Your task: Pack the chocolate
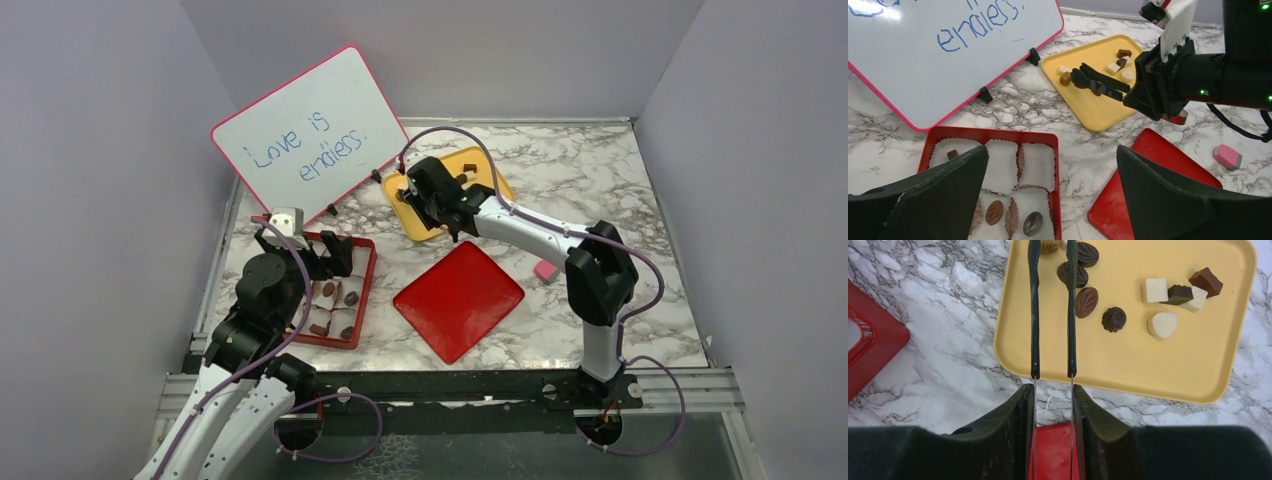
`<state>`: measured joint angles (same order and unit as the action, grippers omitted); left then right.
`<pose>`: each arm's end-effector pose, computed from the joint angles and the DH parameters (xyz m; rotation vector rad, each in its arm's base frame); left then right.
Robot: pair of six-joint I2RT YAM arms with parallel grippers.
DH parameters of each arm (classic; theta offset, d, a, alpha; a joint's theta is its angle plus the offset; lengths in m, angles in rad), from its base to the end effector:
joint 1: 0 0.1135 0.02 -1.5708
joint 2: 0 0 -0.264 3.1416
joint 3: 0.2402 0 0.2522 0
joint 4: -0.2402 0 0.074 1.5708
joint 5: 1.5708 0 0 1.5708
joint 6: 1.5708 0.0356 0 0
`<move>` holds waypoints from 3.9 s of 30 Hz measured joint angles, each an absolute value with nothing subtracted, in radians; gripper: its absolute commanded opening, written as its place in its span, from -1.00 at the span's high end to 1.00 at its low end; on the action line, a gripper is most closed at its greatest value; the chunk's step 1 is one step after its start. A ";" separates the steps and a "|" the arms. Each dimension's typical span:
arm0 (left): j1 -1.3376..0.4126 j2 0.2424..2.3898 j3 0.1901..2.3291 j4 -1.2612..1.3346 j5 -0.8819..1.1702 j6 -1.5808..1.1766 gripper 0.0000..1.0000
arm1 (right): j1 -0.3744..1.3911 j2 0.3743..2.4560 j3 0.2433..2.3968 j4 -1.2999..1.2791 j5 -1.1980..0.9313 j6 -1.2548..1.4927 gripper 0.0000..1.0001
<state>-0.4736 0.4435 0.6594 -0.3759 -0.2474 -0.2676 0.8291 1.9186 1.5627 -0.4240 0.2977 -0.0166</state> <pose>0.1064 -0.0447 0.3206 -0.0043 1.7373 -0.3326 0.3031 0.3154 0.2566 -0.8141 2.1606 0.0627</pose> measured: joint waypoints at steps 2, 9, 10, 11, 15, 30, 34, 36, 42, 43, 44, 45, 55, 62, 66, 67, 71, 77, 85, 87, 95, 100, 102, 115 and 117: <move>-0.474 0.449 0.659 -0.376 -0.242 -0.267 -0.98 | 0.823 1.934 1.577 -0.423 0.294 -0.018 0.27; -0.474 0.450 0.659 -0.376 -0.233 -0.264 -0.98 | 0.813 1.958 1.610 -0.420 0.277 -0.020 0.26; -0.474 0.450 0.659 -0.376 -0.233 -0.264 -0.98 | 0.812 1.962 1.614 -0.420 0.274 -0.020 0.26; -0.474 0.450 0.659 -0.376 -0.232 -0.264 -0.98 | 0.812 1.966 1.619 -0.419 0.271 -0.020 0.26; -0.474 0.450 0.659 -0.376 -0.232 -0.264 -0.98 | 0.811 1.985 1.630 -0.419 0.256 -0.020 0.27; -0.474 0.450 0.659 -0.376 -0.232 -0.263 -0.98 | 0.811 2.026 1.659 -0.420 0.245 -0.020 0.26; -0.474 0.450 0.659 -0.376 -0.232 -0.264 -0.98 | 0.811 2.039 1.671 -0.420 0.245 -0.021 0.26; -0.474 0.450 0.659 -0.376 -0.232 -0.264 -0.98 | 0.810 2.050 1.679 -0.421 0.245 -0.022 0.26; -0.474 0.450 0.659 -0.376 -0.232 -0.263 -0.98 | 0.810 2.080 1.699 -0.421 0.242 -0.027 0.26; -0.474 0.450 0.659 -0.376 -0.232 -0.264 -0.98 | 0.810 2.083 1.703 -0.421 0.242 -0.028 0.26; -0.474 0.450 0.659 -0.376 -0.232 -0.264 -0.98 | 0.810 2.086 1.706 -0.421 0.242 -0.028 0.26; -0.474 0.450 0.659 -0.376 -0.232 -0.263 -0.98 | 0.810 2.088 1.710 -0.423 0.242 -0.028 0.29; -0.474 0.450 0.659 -0.376 -0.232 -0.260 -0.98 | 0.810 2.096 1.726 -0.429 0.241 -0.028 0.45; -0.474 0.450 0.659 -0.376 -0.232 -0.260 -0.98 | 0.810 2.096 1.723 -0.427 0.241 -0.028 0.49; -0.474 0.450 0.659 -0.376 -0.232 -0.260 -0.98 | 0.810 2.075 1.687 -0.420 0.238 -0.028 0.49; -0.474 0.450 0.659 -0.376 -0.232 -0.260 -0.98 | 0.810 2.067 1.678 -0.421 0.238 -0.027 0.49; -0.474 0.450 0.659 -0.376 -0.232 -0.260 -0.98 | 0.810 2.022 1.636 -0.421 0.226 -0.027 0.50; -0.474 0.450 0.659 -0.376 -0.233 -0.260 -0.98 | 0.810 1.947 1.591 -0.419 0.208 -0.027 0.52; -0.474 0.439 0.659 -0.376 -0.236 -0.260 -0.98 | 0.810 1.868 1.538 -0.416 0.165 -0.017 0.53; -0.474 0.434 0.659 -0.376 -0.238 -0.260 -0.98 | 0.810 1.856 1.534 -0.416 0.152 -0.015 0.53; -0.474 0.399 0.659 -0.376 -0.264 -0.260 -0.98 | 0.821 1.782 1.519 -0.415 0.089 0.029 0.53; -0.474 0.362 0.659 -0.376 -0.296 -0.260 -0.98 | 0.855 1.757 1.519 -0.413 0.058 0.054 0.53; -0.474 0.340 0.659 -0.376 -0.311 -0.261 -0.98 | 0.875 1.756 1.519 -0.412 0.049 0.064 0.53; -0.474 0.206 0.659 -0.371 -0.417 -0.270 -0.98 | 1.029 1.822 1.570 -0.413 0.035 0.099 0.50; -0.474 0.196 0.659 -0.369 -0.427 -0.271 -0.98 | 1.046 1.853 1.590 -0.412 0.035 0.100 0.49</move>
